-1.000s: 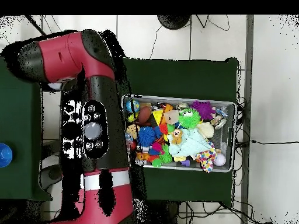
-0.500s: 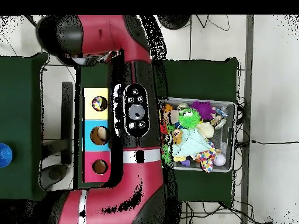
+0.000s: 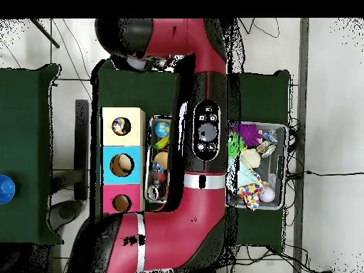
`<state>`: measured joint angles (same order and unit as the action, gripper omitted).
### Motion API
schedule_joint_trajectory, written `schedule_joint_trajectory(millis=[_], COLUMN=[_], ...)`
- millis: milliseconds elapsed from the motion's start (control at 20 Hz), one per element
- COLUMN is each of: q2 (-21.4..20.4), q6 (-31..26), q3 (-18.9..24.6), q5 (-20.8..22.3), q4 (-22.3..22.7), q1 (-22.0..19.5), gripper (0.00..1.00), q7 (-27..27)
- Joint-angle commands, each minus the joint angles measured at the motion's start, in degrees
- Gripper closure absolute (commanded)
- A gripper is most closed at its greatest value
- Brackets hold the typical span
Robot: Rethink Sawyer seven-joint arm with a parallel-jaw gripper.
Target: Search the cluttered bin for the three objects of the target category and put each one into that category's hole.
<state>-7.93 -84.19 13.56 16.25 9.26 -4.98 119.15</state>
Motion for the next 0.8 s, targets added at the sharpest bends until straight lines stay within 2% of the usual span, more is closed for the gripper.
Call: schedule_joint_trajectory(millis=[50,400,800], q2=[-0.8,-3.2,-4.5], q6=[-11.0,-14.2,-16.0], q3=[14.2,25.2,42.7], q5=[10.6,21.1,37.1], q4=[-2.1,-1.1,-0.2], q1=[-1.5,-4.0,-7.9], gripper=[1.0,1.0,1.0], q7=[-19.6,-19.2,-21.6])
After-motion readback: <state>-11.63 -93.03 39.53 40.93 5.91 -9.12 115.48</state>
